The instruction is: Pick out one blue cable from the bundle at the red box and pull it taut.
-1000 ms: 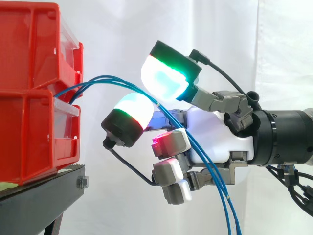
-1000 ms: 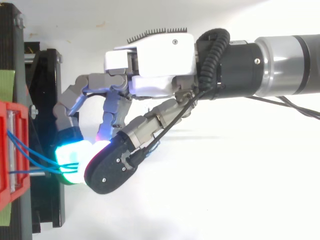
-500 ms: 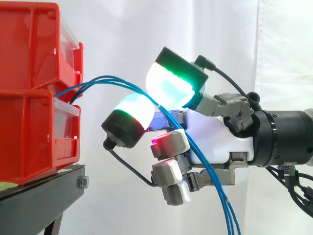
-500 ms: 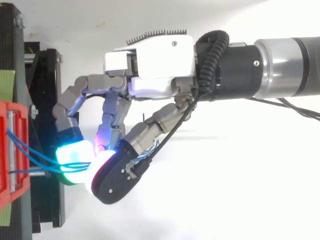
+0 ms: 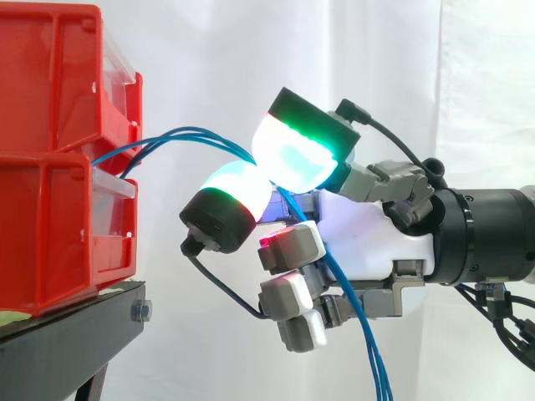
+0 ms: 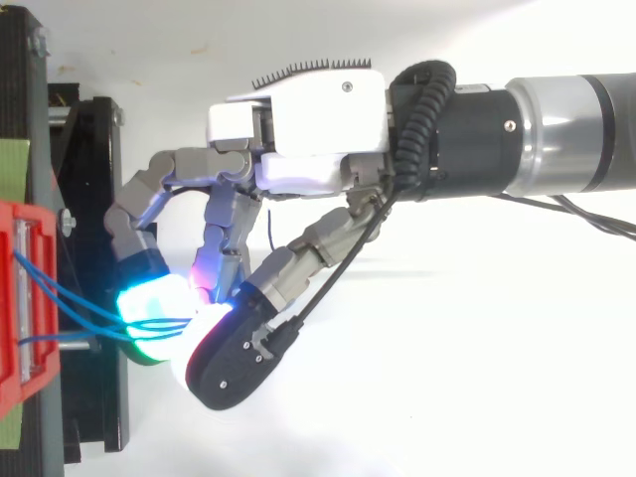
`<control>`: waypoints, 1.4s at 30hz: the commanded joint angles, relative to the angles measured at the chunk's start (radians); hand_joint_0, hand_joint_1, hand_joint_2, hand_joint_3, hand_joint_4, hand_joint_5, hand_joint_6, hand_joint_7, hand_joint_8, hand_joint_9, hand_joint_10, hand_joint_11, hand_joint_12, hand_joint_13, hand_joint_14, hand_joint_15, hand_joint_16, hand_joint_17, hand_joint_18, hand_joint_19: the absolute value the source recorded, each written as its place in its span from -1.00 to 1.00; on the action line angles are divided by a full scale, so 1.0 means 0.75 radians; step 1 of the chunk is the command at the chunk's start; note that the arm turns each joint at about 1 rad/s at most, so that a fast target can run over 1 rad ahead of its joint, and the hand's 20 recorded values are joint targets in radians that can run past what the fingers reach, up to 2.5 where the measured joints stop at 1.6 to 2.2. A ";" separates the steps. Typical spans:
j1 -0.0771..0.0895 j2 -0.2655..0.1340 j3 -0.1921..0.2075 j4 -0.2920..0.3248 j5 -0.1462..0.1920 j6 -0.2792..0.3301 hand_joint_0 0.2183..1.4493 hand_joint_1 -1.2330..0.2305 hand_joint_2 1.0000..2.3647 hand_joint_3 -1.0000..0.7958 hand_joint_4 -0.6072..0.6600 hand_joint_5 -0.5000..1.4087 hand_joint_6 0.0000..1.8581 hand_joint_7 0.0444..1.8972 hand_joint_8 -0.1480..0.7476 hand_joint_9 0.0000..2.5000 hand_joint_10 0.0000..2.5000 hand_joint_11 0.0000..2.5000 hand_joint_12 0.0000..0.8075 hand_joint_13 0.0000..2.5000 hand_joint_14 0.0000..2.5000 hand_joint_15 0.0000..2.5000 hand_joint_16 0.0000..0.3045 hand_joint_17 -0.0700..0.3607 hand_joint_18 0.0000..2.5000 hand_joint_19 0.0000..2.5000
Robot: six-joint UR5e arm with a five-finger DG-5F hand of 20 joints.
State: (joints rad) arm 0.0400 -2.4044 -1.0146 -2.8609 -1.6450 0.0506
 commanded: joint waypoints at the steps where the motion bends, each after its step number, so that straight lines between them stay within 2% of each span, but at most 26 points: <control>1: 0.000 0.001 -0.001 0.000 -0.001 0.000 0.00 -0.61 -1.00 -0.44 -0.36 -0.58 0.04 0.32 -0.04 0.01 -0.97 -0.28 -0.18 -0.07 -0.98 -0.48 -0.70 -0.20 -0.16 -0.49; 6: 0.000 0.001 -0.001 0.002 0.001 0.000 -0.09 -0.61 -1.00 -0.44 -0.42 -0.57 0.05 0.24 -0.04 0.03 -0.97 -0.27 -0.18 -0.05 -0.98 -0.47 -0.70 -0.20 -0.13 -0.50; 11: 0.000 0.001 -0.001 0.002 -0.001 0.000 -0.21 -0.61 -1.00 -0.44 -0.40 -0.57 0.04 0.21 -0.05 0.04 -0.97 -0.26 -0.19 -0.04 -0.98 -0.45 -0.70 -0.20 -0.12 -0.49; 15: 0.000 -0.001 -0.001 0.000 -0.003 0.000 -0.42 -0.63 -1.00 -0.44 -0.19 -0.57 0.02 -0.05 -0.03 0.04 -0.97 -0.26 -0.15 -0.04 -0.98 -0.46 -0.68 -0.17 -0.12 -0.49; 16: 0.000 -0.001 -0.001 0.000 -0.001 0.000 -0.51 -0.59 -1.00 -0.44 -0.09 -0.56 -0.02 -0.02 0.00 0.03 -0.97 -0.28 -0.12 -0.04 -0.98 -0.46 -0.66 -0.14 -0.11 -0.50; 18: 0.000 -0.001 -0.001 0.000 -0.001 0.000 -0.59 -0.52 -1.00 -0.44 -0.04 -0.56 -0.04 -0.04 0.02 0.02 -0.97 -0.30 -0.08 -0.03 -0.98 -0.47 -0.64 -0.10 -0.09 -0.52; 23: -0.002 0.001 -0.001 0.002 0.001 0.002 -0.62 -0.39 -1.00 -0.44 0.00 -0.57 -0.06 -0.05 0.03 0.02 -0.97 -0.31 -0.05 -0.03 -0.98 -0.48 -0.62 -0.07 -0.08 -0.52; 27: -0.004 -0.001 -0.001 0.002 -0.001 0.000 -0.54 -0.26 -1.00 -0.44 -0.01 -0.57 -0.06 -0.06 0.00 0.01 -0.97 -0.29 -0.08 -0.06 -0.98 -0.47 -0.64 -0.10 -0.11 -0.50; 31: -0.004 0.001 -0.001 0.006 0.001 0.000 -0.37 -0.36 -1.00 -0.44 -0.11 -0.57 -0.05 -0.01 -0.02 0.00 -0.97 -0.29 -0.13 -0.07 -0.98 -0.47 -0.67 -0.15 -0.15 -0.48; 36: -0.004 0.001 -0.001 0.006 0.001 0.000 -0.30 -0.51 -0.97 -0.22 -0.06 -0.58 -0.02 0.07 -0.01 -0.01 -0.97 -0.29 -0.12 -0.07 -0.98 -0.46 -0.67 -0.15 -0.15 -0.48; 39: -0.004 -0.001 -0.001 0.006 0.001 0.000 -0.18 -0.56 -0.97 -0.20 -0.11 -0.58 -0.01 0.21 0.00 0.00 -0.97 -0.28 -0.14 -0.06 -0.98 -0.46 -0.67 -0.15 -0.15 -0.49; 41: -0.004 0.001 -0.001 0.006 -0.001 0.000 -0.09 -0.57 -0.98 -0.28 -0.20 -0.59 0.01 0.29 0.00 -0.01 -0.97 -0.28 -0.14 -0.06 -0.98 -0.47 -0.68 -0.16 -0.15 -0.48; 42: -0.004 -0.001 -0.001 0.006 -0.001 0.000 -0.04 -0.57 -0.99 -0.35 -0.22 -0.59 0.02 0.39 -0.02 -0.01 -0.97 -0.28 -0.14 -0.07 -0.98 -0.46 -0.68 -0.17 -0.16 -0.48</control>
State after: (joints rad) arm 0.0368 -2.4042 -1.0155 -2.8563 -1.6453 0.0506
